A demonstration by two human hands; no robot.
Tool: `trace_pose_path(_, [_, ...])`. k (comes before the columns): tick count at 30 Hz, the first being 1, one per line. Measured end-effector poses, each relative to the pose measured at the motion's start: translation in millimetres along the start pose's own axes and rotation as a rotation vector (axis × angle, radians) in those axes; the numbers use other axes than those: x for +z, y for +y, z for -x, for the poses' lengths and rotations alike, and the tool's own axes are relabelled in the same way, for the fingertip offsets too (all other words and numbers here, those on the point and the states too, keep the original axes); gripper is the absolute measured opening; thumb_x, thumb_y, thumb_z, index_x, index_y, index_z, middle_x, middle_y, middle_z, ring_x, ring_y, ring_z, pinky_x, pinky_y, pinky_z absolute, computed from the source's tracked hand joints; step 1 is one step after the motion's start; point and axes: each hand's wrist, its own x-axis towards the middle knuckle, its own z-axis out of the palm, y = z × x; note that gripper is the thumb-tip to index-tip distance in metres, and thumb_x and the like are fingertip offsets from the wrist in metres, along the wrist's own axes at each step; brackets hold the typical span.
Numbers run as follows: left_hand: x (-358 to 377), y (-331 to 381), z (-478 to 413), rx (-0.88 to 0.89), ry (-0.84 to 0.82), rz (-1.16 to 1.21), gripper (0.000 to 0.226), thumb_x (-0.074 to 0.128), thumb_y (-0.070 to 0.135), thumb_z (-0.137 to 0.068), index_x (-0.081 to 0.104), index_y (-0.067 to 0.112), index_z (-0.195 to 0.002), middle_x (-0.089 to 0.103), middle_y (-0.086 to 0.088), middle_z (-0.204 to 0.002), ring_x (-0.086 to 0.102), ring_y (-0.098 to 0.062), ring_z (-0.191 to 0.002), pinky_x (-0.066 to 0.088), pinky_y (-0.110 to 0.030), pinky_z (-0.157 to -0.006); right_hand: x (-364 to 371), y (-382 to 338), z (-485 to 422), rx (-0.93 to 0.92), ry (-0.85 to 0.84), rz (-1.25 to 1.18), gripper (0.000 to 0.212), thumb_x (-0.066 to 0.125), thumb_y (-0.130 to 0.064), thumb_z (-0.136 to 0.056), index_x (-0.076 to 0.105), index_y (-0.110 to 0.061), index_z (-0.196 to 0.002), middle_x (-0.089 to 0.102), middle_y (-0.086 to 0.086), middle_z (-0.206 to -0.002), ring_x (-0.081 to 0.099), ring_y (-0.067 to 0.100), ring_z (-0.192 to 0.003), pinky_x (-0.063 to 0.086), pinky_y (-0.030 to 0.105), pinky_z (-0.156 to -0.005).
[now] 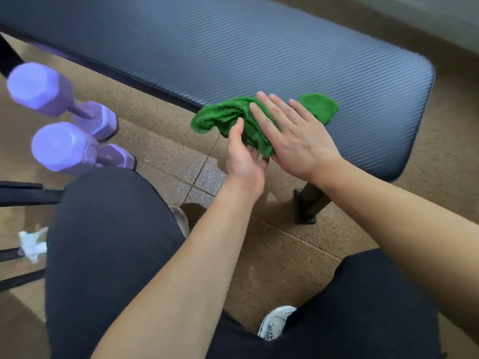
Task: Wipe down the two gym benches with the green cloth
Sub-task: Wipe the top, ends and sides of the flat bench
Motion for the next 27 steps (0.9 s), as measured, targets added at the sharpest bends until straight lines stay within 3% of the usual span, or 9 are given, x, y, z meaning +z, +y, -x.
trace_pose_path(4, [27.5,-20.3,0.0,0.071,0.075,-0.119,0.062,0.038,0.055,-0.099,0.058,0.005,-0.129,0.064,-0.012,-0.13,0.062,-0.023,-0.118,0.047,-0.045,-0.107,-4.8,16.5,33.6,0.002,-0.05,-0.002,0.073,0.054,-0.026,-0.094,0.021,-0.008,-0.156,0.01,0.016,-0.165,0.014,0.03,-0.152,0.023,0.045,-0.121])
trace_pose_path(6, [35.4,-19.9,0.6,0.129,0.124,-0.165,0.065,0.037,0.055,-0.099,0.057,0.001,-0.13,0.061,-0.01,-0.132,0.06,-0.021,-0.119,0.046,-0.042,-0.107,-9.3,16.7,23.4,-0.048,-0.067,-0.012,0.07,0.049,-0.023,-0.094,0.02,-0.005,-0.156,0.008,0.015,-0.165,0.012,0.03,-0.152,0.022,0.046,-0.121])
trace_pose_path(9, [37.4,2.9,-8.1,0.176,0.181,-0.109,0.05,0.035,0.044,-0.104,0.064,0.003,-0.11,0.064,-0.011,-0.121,0.062,-0.024,-0.116,0.048,-0.041,-0.105,-11.5,15.6,-18.2,-0.147,-0.092,-0.009,0.063,0.036,-0.027,-0.1,0.017,-0.006,-0.157,0.007,0.012,-0.166,0.01,0.027,-0.153,0.02,0.045,-0.122])
trace_pose_path(11, [34.1,28.0,-24.8,0.166,0.26,-0.081,0.05,0.036,0.047,-0.103,0.062,0.007,-0.09,0.066,-0.012,-0.116,0.065,-0.028,-0.11,0.051,-0.045,-0.1,-12.4,11.0,-56.6,-0.182,-0.116,-0.027,0.065,0.032,-0.035,-0.101,0.016,-0.008,-0.157,0.005,0.011,-0.166,0.009,0.026,-0.153,0.018,0.046,-0.122])
trace_pose_path(12, [31.4,40.2,-28.9,0.16,0.302,-0.11,0.052,0.035,0.05,-0.102,0.061,0.007,-0.089,0.065,-0.011,-0.113,0.065,-0.029,-0.108,0.052,-0.046,-0.099,-13.8,6.8,-74.3,-0.185,-0.133,-0.046,0.065,0.031,-0.037,-0.101,0.014,-0.01,-0.158,0.005,0.01,-0.166,0.009,0.026,-0.153,0.017,0.047,-0.122])
trace_pose_path(15, [22.4,53.1,-40.3,0.149,0.352,-0.22,0.067,0.031,0.06,-0.099,0.06,0.003,-0.119,0.064,-0.013,-0.124,0.064,-0.031,-0.112,0.052,-0.045,-0.098,-14.4,1.2,-100.7,-0.19,-0.173,-0.095,0.065,0.028,-0.039,-0.102,0.009,-0.013,-0.159,0.003,0.006,-0.167,0.006,0.024,-0.154,0.015,0.045,-0.123])
trace_pose_path(18, [22.6,38.6,-44.6,0.109,0.411,-0.288,0.086,0.03,0.072,-0.083,0.055,0.006,-0.131,0.058,-0.017,-0.134,0.059,-0.034,-0.118,0.048,-0.047,-0.102,-12.2,7.3,-80.2,-0.159,-0.168,-0.131,0.062,0.024,-0.038,-0.104,0.008,-0.014,-0.159,0.002,0.005,-0.167,0.004,0.024,-0.154,0.014,0.043,-0.124])
trace_pose_path(22, [34.0,8.7,-41.0,0.115,0.485,-0.381,0.065,0.033,0.055,-0.099,0.046,0.002,-0.134,0.051,-0.021,-0.138,0.051,-0.037,-0.126,0.041,-0.046,-0.107,-8.0,16.4,-52.2,-0.148,-0.149,-0.1,0.063,0.027,-0.036,-0.103,0.01,-0.011,-0.158,0.004,0.008,-0.167,0.003,0.029,-0.153,0.014,0.045,-0.123])
trace_pose_path(27, [33.8,26.6,-44.6,0.044,0.483,-0.33,0.059,0.036,0.046,-0.102,0.054,-0.003,-0.128,0.059,-0.021,-0.131,0.058,-0.034,-0.12,0.046,-0.043,-0.104,-17.2,10.6,-71.1,-0.159,-0.241,-0.152,0.063,0.028,-0.035,-0.103,0.011,-0.01,-0.158,0.004,0.009,-0.167,0.006,0.028,-0.153,0.019,0.045,-0.122])
